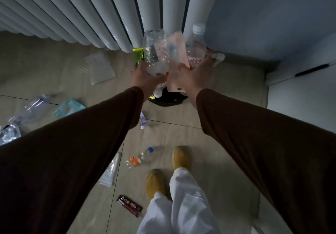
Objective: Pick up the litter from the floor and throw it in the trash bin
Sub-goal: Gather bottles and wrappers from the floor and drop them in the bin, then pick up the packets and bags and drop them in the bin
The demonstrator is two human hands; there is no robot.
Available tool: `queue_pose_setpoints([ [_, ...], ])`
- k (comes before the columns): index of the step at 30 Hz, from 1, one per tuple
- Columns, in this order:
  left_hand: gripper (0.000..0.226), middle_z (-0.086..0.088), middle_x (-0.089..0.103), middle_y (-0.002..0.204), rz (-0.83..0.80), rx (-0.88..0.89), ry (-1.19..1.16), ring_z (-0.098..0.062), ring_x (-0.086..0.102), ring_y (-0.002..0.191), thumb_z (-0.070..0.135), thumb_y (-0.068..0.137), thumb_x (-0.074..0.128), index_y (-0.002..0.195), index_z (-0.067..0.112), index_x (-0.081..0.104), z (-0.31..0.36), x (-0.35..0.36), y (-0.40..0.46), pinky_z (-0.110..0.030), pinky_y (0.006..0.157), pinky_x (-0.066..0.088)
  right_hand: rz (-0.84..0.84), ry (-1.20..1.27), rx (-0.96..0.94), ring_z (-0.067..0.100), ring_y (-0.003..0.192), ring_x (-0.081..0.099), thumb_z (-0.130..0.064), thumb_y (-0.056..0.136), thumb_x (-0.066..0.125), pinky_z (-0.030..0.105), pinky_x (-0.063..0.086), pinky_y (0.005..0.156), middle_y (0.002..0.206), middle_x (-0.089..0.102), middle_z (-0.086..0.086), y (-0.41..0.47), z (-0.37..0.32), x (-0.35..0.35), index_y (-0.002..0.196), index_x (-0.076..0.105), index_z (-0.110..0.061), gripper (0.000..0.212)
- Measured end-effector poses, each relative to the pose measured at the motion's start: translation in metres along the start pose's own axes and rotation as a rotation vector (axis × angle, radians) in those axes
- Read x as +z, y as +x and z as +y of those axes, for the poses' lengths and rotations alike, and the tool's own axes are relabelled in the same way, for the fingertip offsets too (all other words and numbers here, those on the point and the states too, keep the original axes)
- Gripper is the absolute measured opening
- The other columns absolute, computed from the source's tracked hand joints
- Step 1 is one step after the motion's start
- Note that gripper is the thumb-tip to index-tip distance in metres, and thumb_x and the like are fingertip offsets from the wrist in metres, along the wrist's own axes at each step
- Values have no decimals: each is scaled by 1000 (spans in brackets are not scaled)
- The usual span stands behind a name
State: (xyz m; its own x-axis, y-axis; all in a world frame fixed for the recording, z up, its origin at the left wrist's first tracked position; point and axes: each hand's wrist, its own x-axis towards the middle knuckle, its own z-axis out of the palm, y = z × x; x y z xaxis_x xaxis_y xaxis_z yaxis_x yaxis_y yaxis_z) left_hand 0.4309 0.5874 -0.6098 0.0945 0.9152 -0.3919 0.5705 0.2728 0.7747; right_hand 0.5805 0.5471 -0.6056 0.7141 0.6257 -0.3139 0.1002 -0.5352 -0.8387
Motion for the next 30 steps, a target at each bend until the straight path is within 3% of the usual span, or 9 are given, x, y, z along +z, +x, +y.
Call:
queue_pose_setpoints([
  [2,65,-1,48,115,39,16,-15,-17,54,103,27,63,85,120,20,56,-6,8,20,-20,88,48,25,23,-97,18,121,58,-15,73,84,20,53,99,139,54,10,10,4,13,144,43,-11,82],
  [4,75,5,47,114,59,24,-17,-6,51,96,26,61,88,127,19,53,-17,19,36,-4,76,38,-52,24,-127,22,129,56,-16,73,87,34,51,107,141,54,9,20,16,24,146,41,-12,87],
  [7,88,5,56,120,-84,-57,-58,-10,54,104,25,58,91,133,19,46,-46,38,47,-16,88,44,-312,-18,-33,26,133,53,-20,74,90,46,47,112,144,51,8,33,47,33,148,33,-16,94],
  [9,88,6,60,112,-201,-141,-30,-11,57,100,21,61,90,136,19,43,-66,45,47,-16,84,47,-462,-149,78,28,138,48,-24,75,90,47,43,116,150,46,10,38,67,31,153,28,-16,100],
  [13,73,-12,60,126,-301,-265,28,-30,58,116,14,75,81,138,11,45,-85,45,32,-44,103,46,-480,-241,168,27,131,54,-22,88,78,38,48,106,143,52,8,33,91,11,148,38,-13,74],
  [16,62,-11,61,128,-258,-267,73,-28,60,113,14,79,76,136,13,50,-88,33,7,-41,101,48,-464,-316,84,24,128,56,-22,94,70,34,48,101,141,55,7,15,92,-8,143,47,-11,55],
  [20,55,-7,58,134,-192,-81,353,-26,56,117,23,84,72,136,21,53,-94,8,-35,-27,89,38,-466,-406,-39,17,117,60,-22,96,66,25,43,90,137,59,5,-24,86,-30,139,54,-12,46],
  [26,49,-10,55,135,-204,42,478,-29,55,117,21,82,73,129,16,58,-122,-41,-121,-31,92,40,-556,-588,-165,20,122,59,-23,97,65,28,46,94,136,60,4,-124,96,-55,135,57,-14,39],
  [30,47,-10,54,133,-245,-1,542,-30,54,118,21,81,74,125,15,61,-159,-74,-194,-36,95,42,-649,-685,-175,22,123,59,-24,97,64,35,49,100,135,62,6,-201,118,-66,134,60,-14,38],
])
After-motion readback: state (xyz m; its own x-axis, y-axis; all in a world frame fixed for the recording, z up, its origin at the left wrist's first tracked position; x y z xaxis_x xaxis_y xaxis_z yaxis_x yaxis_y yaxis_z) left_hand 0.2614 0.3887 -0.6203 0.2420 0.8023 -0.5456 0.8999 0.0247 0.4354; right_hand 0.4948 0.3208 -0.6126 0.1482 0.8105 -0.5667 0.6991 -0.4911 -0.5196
